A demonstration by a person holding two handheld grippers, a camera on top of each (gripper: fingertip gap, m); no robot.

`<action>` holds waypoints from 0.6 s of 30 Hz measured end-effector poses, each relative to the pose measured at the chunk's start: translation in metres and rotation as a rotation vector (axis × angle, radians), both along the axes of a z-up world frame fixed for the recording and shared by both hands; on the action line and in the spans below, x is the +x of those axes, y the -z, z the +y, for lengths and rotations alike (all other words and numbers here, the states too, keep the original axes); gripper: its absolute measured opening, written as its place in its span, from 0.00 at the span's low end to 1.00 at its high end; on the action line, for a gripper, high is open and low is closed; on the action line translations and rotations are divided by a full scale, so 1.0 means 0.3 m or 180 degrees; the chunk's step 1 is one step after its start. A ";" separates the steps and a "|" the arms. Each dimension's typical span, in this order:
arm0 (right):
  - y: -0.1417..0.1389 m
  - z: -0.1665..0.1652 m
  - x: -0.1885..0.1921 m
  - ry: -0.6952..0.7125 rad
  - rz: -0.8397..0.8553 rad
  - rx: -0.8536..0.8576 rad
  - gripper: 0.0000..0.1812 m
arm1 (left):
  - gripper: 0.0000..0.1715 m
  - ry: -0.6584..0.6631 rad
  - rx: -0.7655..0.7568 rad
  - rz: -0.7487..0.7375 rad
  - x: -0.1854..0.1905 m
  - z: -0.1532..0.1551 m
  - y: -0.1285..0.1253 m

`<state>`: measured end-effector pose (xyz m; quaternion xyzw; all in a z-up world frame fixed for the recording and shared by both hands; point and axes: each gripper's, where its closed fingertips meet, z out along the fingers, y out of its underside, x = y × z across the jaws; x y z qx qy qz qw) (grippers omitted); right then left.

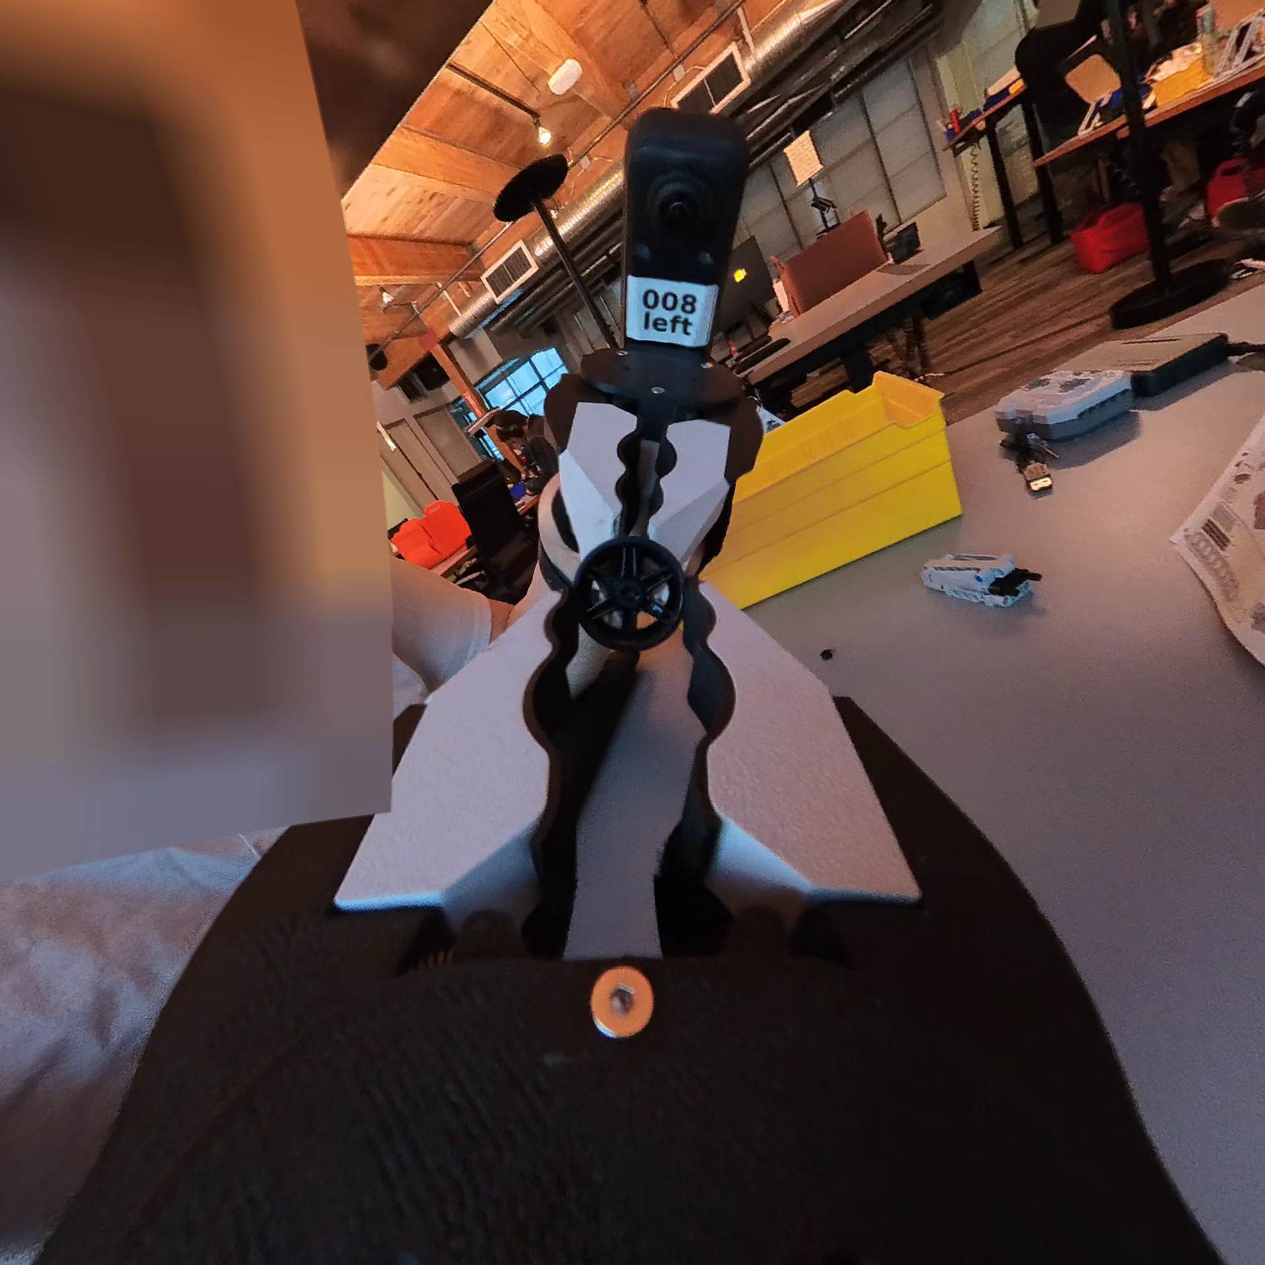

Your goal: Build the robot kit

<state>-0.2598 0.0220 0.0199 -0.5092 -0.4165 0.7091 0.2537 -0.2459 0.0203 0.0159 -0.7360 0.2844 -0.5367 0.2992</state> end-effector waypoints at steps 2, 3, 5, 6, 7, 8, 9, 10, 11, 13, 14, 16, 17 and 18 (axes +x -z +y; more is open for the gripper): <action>0.010 -0.006 -0.002 -0.0043 -0.0061 -0.0021 0.16 | 0.00 0.0026 0.0029 0.0031 0.000 -0.003 0.002; 0.021 -0.006 -0.004 -0.0038 -0.0121 0.0004 0.16 | 0.00 0.0009 0.0048 0.0045 -0.002 0.001 0.003; 0.062 -0.044 -0.023 -0.0168 -0.0323 0.0162 0.16 | 0.00 -0.0101 0.0123 -0.0036 -0.014 0.022 -0.016; 0.088 -0.091 -0.057 -0.0310 -0.0444 0.0321 0.15 | 0.00 -0.0104 0.0141 -0.0102 -0.013 0.026 -0.027; 0.107 -0.134 -0.099 -0.0421 -0.0532 0.0408 0.15 | 0.00 0.0040 0.0060 -0.0102 -0.001 0.007 -0.022; 0.135 -0.161 -0.135 -0.0479 -0.0666 0.0420 0.15 | 0.00 0.0147 -0.0025 -0.0048 0.007 -0.008 -0.008; 0.167 -0.179 -0.151 -0.0544 -0.0788 0.0432 0.15 | 0.00 0.0062 0.0008 0.0017 0.003 0.005 0.005; 0.189 -0.175 -0.154 -0.0536 -0.0839 0.0409 0.15 | 0.00 -0.0030 0.0063 0.0128 -0.009 0.020 0.022; 0.200 -0.149 -0.147 -0.0452 -0.0854 0.0341 0.15 | 0.00 -0.0062 0.0062 0.0234 -0.024 0.027 0.039; 0.202 -0.082 -0.113 -0.0258 -0.0824 0.0253 0.15 | 0.00 -0.0169 0.0038 0.0183 -0.054 0.048 0.036; 0.208 -0.049 -0.091 -0.0145 -0.0844 0.0307 0.15 | 0.00 -0.0164 -0.0019 0.0173 -0.068 0.051 0.040; 0.269 0.018 -0.045 0.0120 -0.1176 0.0632 0.15 | 0.00 -0.0194 -0.0090 0.0167 -0.095 0.067 0.053; 0.306 0.028 -0.022 0.0130 -0.1337 0.0851 0.15 | 0.00 -0.0154 -0.0174 0.0224 -0.106 0.067 0.074; 0.334 0.033 -0.004 0.0129 -0.1433 0.1010 0.16 | 0.00 -0.0076 -0.0270 0.0294 -0.112 0.061 0.099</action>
